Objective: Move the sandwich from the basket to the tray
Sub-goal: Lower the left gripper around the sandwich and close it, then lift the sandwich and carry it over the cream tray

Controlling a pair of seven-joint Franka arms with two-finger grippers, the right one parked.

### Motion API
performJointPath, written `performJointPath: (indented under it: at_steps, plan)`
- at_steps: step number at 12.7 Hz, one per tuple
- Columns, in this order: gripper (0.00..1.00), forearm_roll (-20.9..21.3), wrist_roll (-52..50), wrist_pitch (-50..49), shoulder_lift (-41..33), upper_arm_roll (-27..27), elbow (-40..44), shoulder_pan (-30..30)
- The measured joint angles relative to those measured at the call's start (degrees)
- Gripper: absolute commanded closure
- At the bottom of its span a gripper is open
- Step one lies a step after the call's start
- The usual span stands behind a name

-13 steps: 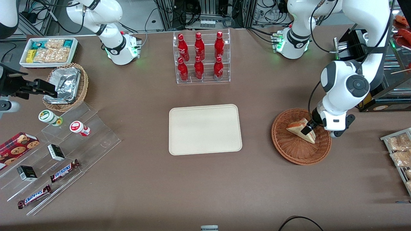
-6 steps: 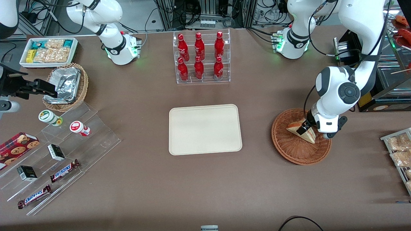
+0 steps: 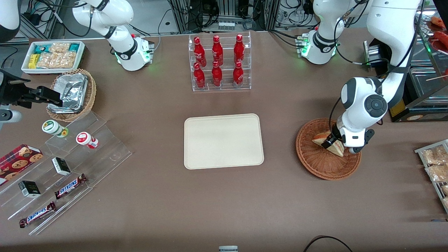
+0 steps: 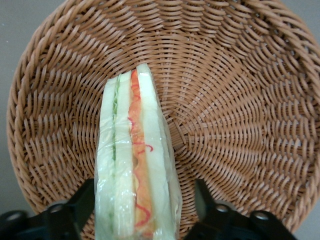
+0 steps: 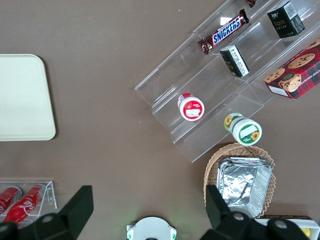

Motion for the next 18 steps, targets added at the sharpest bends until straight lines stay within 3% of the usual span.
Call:
performJointPath:
  at_steps: [6,9,13,18]
  plan:
    - [1.0,0.55,0.22,-0.91,-0.43,0.08,0.59,-0.07]
    - [1.0,3.59,0.58,-14.62,-4.28,-1.25,7.54,-1.1]
    - [1.0,3.36,0.15,-32.52,-4.42,-2.64,25.64,-8.82]
    - [1.0,0.02,-0.18,-31.94,3.92,-3.15,34.66,-22.52]
